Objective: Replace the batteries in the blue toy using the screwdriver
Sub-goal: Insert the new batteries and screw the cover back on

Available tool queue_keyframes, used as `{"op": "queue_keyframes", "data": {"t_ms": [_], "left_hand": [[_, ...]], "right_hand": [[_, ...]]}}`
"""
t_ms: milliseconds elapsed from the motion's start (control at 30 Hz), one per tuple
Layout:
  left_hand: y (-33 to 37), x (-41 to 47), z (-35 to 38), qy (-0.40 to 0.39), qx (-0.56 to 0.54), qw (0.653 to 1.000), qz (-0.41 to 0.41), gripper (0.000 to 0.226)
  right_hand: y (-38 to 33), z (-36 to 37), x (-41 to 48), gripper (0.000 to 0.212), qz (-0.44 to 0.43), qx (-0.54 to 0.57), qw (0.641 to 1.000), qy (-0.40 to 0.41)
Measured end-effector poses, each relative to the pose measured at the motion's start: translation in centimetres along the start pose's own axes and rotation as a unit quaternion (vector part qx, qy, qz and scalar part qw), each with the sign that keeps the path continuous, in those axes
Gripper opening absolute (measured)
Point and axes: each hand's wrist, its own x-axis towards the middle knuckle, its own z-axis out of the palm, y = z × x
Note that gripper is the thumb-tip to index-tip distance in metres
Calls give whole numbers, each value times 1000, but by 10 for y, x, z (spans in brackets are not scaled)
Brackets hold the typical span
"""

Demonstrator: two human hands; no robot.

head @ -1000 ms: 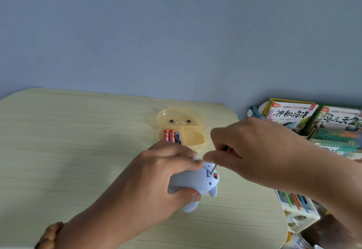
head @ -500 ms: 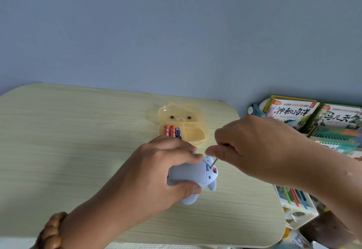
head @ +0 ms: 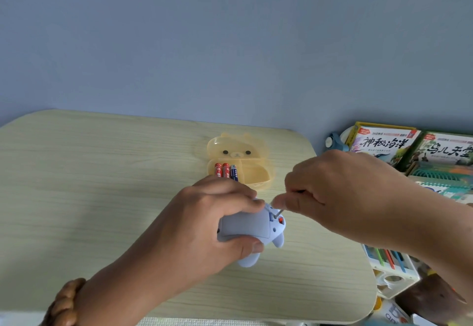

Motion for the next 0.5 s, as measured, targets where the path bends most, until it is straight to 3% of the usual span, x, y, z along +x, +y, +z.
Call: {"op": "queue_keyframes", "data": {"t_ms": [100,167,367,500], "left_hand": [[-2,0,-1,2,-3,1000,-4,47],[-2,0,-1,3,-8,1000,-4,47],[0,1,1,-2,4,1000,6,47],[-1,1,0,3,-11,1000,-2,46]], "right_hand": [[0,-3,-6,23,3,57,998,-17],[-1,-4,-7,18,0,64,998,-5],[-5,4,1,53,17,-14,999,44],[3,6,-4,56,37,65,996,55]]}}
